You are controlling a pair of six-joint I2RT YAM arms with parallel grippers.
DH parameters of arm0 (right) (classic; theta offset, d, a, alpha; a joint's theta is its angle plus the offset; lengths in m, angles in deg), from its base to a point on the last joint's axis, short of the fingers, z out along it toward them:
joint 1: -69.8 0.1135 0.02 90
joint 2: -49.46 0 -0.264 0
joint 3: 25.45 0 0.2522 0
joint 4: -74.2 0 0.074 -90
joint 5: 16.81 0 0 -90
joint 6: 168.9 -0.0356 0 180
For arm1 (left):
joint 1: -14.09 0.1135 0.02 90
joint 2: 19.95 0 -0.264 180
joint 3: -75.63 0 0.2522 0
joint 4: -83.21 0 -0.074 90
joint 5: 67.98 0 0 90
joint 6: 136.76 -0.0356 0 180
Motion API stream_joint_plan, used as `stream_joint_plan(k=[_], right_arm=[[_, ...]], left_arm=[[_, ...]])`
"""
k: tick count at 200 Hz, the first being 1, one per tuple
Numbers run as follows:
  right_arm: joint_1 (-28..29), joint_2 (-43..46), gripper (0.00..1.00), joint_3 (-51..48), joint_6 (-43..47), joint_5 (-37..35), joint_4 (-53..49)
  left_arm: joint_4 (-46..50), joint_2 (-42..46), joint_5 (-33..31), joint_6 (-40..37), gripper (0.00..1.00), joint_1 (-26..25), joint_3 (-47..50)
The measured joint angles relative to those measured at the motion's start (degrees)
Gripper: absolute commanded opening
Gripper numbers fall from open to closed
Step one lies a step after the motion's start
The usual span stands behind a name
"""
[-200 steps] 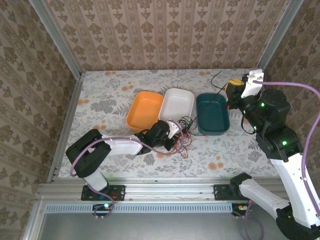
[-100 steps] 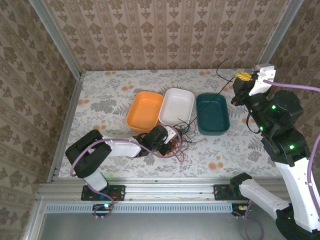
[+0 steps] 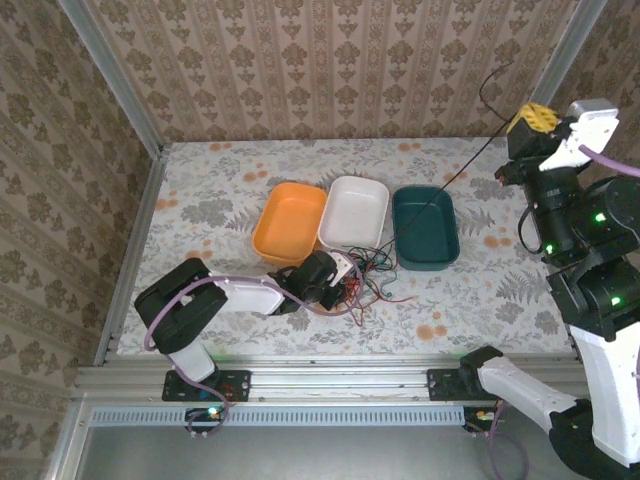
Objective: Untangle the cables
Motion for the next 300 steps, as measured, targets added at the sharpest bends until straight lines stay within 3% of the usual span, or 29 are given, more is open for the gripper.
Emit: stream_joint_plan(k=[29,72,205,254,300], right_arm=[[-0.1,-3.5,0.00,5.4,1.7,-0.9,0.1],[-0.2,-8.8,0.00,14.3,3.4,-2.3,0.6],[-0.2,-10.1,0.00,26.0,12.2,-8.3,3.0],[-0.3,-10.5,0.00,31.3,18.3,-12.4,9.0],[-0.3,-12.2,0.00,39.3,19.1,-11.8,7.2]], left_arm=[[-1.3,-1.3,-0.3,0.5,0.31,0.0,-0.2],[-2.7,-2.5,-1.8,1.5,0.00,-0.7,-0.9],[-4.5,-3.1,-5.1,4.4,0.00,-0.2,-0.5],[-4.7,-3.3,-5.4,4.4,0.00,-0.2,-0.5],[-4.7,-3.3,-5.5,4.4,0.00,-0.3,-0.5]])
